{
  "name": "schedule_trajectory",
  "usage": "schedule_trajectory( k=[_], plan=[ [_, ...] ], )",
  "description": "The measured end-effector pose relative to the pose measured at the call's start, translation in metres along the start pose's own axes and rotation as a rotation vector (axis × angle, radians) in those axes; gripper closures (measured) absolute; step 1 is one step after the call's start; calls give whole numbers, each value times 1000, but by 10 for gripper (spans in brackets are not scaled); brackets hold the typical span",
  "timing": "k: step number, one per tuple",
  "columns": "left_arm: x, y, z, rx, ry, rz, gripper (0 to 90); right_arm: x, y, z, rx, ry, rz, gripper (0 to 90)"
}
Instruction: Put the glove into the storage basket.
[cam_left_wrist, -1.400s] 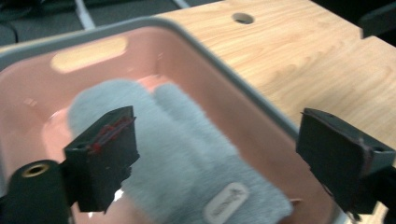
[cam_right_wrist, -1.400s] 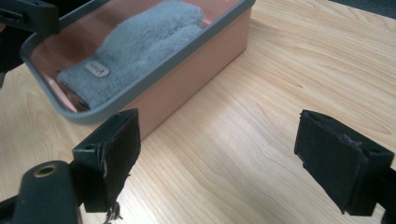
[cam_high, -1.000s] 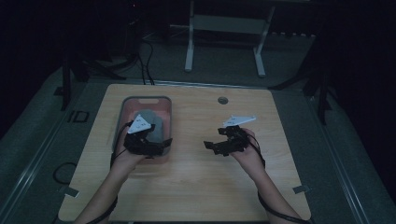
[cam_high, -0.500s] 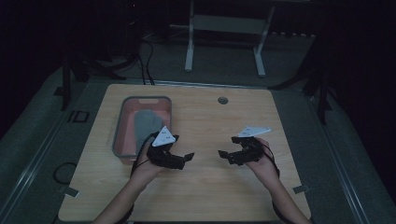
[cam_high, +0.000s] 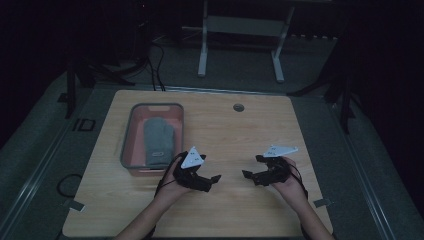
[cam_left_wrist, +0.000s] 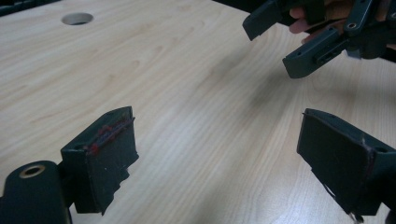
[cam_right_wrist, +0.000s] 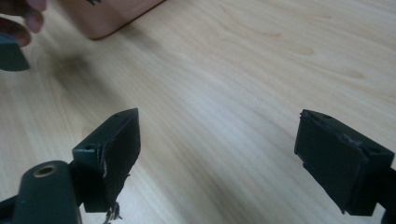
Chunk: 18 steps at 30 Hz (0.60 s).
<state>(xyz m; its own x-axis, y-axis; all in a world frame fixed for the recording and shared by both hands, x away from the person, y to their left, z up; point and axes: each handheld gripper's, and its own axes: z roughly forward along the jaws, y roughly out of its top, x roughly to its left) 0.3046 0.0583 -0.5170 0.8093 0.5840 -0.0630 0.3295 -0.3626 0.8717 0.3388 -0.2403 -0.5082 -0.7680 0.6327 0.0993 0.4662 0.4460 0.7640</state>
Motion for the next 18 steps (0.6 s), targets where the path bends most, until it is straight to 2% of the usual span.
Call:
schedule_trajectory(
  k=[4, 10, 12, 15, 18],
  plan=[
    [-6, -9, 8, 24, -26, 1, 119, 0, -12, -1, -8, 16, -3, 142],
    [-14, -19, 15, 44, -29, 22, 118, -1, -30, -5, -27, 19, -23, 139],
    [-18, -22, 17, 52, -18, 49, 118, -2, -36, -7, -37, 19, -29, 138],
    [-20, -25, 18, 52, -12, 58, 118, -2, -44, -10, -47, 24, -34, 137],
    [-21, -29, 19, 49, -20, 65, 113, 0, -52, -11, -58, 6, -54, 127]
  ],
)
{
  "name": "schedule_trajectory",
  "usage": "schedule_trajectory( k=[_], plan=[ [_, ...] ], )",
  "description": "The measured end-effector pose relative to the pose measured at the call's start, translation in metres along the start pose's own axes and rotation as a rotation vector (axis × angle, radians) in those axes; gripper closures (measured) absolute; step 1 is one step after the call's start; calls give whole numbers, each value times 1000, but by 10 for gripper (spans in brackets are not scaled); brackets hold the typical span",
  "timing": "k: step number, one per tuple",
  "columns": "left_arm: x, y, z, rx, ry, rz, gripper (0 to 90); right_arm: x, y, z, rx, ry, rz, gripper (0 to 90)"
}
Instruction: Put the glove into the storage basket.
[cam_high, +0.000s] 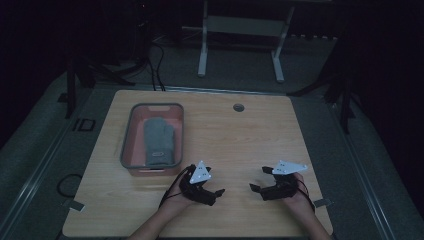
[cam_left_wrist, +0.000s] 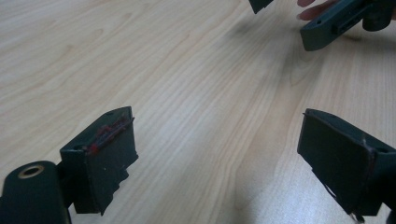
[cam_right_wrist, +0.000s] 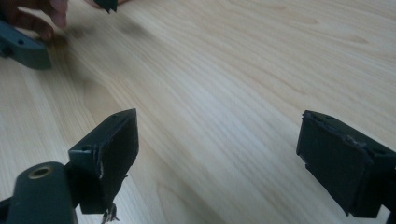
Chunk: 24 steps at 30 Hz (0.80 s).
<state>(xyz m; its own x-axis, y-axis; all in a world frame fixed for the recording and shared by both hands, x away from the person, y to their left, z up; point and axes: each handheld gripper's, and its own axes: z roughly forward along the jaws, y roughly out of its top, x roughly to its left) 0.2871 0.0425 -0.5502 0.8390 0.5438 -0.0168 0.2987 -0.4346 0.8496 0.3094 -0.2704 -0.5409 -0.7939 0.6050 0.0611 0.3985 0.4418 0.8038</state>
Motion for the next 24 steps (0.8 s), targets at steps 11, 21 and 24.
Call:
schedule_trajectory(
  k=[11, 21, 24],
  plan=[
    [-7, -12, 4, 24, 38, 45, 68, -4, -23, -11, 4, -86, -56, 127],
    [-10, -15, 1, -26, 57, 86, 68, -19, -36, -24, -29, -119, -34, 127],
    [-9, -16, 0, -38, 66, 90, 69, -22, -36, -25, -43, -116, -27, 132]
  ],
)
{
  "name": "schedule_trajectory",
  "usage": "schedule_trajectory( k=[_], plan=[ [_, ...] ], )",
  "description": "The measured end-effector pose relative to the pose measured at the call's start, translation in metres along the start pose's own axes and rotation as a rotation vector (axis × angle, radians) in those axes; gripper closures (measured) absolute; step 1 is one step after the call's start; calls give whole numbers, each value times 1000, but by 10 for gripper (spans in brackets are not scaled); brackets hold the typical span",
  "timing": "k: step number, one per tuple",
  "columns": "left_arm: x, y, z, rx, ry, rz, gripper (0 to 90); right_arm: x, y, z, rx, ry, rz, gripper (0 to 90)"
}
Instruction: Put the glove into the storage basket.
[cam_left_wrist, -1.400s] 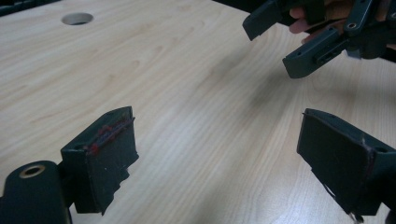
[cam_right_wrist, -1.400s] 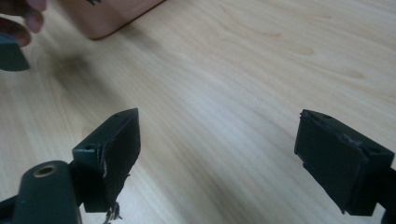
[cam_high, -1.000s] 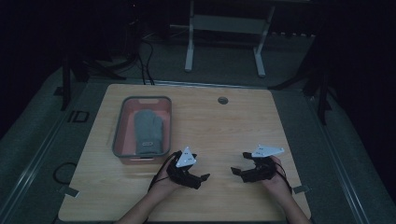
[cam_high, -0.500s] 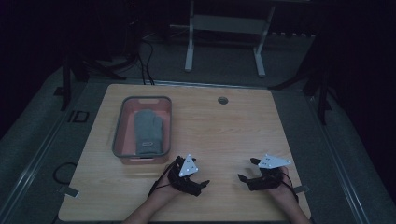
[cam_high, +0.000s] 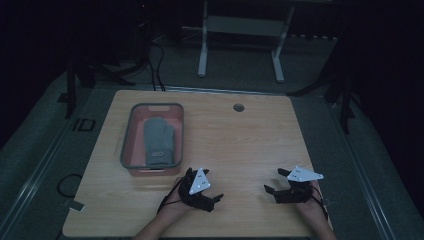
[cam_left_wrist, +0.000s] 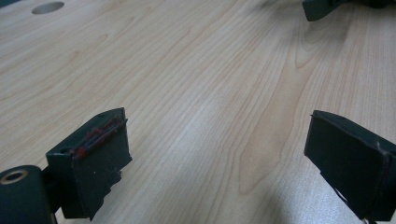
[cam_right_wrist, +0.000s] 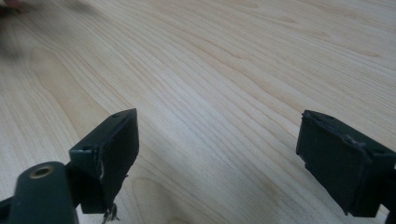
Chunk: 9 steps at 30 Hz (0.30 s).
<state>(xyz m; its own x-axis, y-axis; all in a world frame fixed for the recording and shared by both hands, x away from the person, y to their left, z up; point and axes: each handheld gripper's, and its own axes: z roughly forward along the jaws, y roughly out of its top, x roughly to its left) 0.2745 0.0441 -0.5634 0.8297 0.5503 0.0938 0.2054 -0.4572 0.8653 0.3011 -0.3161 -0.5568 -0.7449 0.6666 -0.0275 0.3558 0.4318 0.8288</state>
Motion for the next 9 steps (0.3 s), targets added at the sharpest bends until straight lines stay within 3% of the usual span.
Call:
schedule_trajectory(
  k=[9],
  plan=[
    [3, 0, -1, -12, -2, -11, 69, -1, 0, 1, 3, 8, 10, 134]
  ],
)
